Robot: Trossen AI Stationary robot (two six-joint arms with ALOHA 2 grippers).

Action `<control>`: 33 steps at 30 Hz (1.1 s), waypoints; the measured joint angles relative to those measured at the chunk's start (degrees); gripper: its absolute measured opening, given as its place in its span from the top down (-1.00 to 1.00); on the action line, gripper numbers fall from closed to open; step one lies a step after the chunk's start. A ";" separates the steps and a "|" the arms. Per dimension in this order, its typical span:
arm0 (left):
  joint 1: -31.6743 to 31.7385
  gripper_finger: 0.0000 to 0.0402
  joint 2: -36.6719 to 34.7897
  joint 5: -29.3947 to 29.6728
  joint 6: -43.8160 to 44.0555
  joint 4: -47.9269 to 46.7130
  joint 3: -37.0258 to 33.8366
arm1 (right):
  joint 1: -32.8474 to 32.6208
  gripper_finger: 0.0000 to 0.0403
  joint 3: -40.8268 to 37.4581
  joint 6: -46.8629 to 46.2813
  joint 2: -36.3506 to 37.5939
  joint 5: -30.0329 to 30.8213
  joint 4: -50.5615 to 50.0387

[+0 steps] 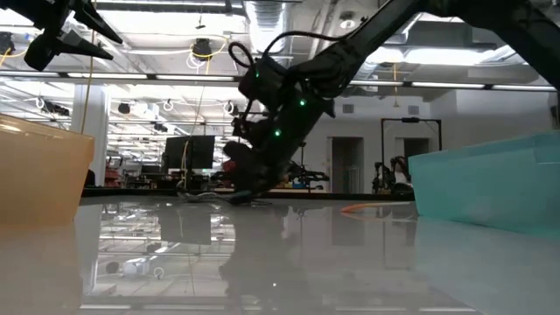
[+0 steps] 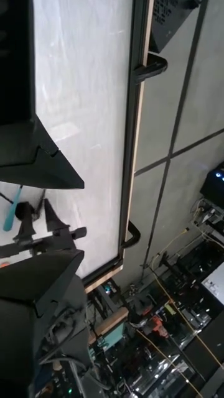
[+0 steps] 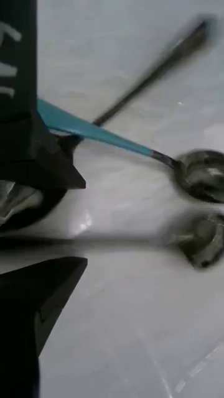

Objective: Sort silverware by color (type)
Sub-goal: Put the black spoon into the pink bin

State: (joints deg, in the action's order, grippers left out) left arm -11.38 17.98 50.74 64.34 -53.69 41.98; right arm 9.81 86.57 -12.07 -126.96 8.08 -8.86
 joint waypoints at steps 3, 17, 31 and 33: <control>0.01 0.25 0.00 -0.17 0.00 0.00 0.00 | 0.13 0.03 0.06 -0.14 0.13 -0.68 -1.91; 0.02 0.25 0.00 -0.66 0.01 0.00 0.00 | -0.35 0.74 0.06 0.11 0.50 -0.49 -4.61; 0.02 0.25 0.01 -0.66 -0.04 -0.08 0.00 | -0.37 0.98 -0.08 0.03 2.15 -0.92 -4.84; 0.01 0.25 0.00 -0.65 -0.40 -0.08 0.00 | -0.33 0.99 -0.15 -0.02 3.12 -0.93 -5.09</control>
State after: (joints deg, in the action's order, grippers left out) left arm -11.37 17.98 50.09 63.94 -53.77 41.98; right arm 9.47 86.42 -12.09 -123.84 7.14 -13.95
